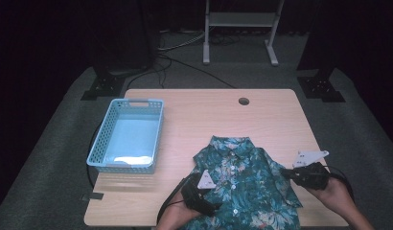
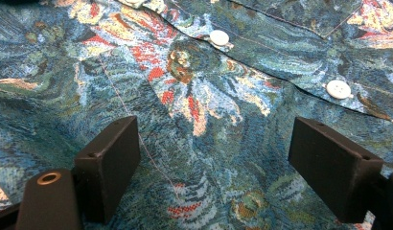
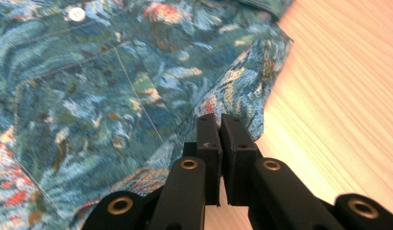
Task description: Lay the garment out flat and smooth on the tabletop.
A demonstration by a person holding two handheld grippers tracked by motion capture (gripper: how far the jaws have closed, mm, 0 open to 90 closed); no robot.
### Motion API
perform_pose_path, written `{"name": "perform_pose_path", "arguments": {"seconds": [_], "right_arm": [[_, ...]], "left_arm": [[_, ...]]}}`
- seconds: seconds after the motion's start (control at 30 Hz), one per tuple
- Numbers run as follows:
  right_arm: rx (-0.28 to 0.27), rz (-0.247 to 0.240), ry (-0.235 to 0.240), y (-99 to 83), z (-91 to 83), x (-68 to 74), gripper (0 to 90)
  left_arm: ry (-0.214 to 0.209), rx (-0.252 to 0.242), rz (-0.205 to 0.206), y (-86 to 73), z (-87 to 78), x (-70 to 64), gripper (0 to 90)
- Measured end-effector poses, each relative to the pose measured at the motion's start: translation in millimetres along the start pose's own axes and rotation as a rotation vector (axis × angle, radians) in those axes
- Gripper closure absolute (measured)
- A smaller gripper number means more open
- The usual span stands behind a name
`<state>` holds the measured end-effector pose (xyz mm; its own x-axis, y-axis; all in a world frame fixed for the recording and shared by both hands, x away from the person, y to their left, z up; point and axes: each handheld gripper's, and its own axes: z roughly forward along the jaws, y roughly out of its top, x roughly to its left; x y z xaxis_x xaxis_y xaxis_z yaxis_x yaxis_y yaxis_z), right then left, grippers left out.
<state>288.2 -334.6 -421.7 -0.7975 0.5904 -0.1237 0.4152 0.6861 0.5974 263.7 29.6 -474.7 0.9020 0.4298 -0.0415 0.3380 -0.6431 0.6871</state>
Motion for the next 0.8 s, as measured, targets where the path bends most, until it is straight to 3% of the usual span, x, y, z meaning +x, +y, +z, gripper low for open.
{"name": "perform_pose_path", "arguments": {"seconds": [0.8], "right_arm": [[0.024,0.097,-0.068,-26.7,-9.3,-35.1,87.2]], "left_arm": [[0.011,0.004,0.003,0.4,0.4,-1.6,17.7]]}}
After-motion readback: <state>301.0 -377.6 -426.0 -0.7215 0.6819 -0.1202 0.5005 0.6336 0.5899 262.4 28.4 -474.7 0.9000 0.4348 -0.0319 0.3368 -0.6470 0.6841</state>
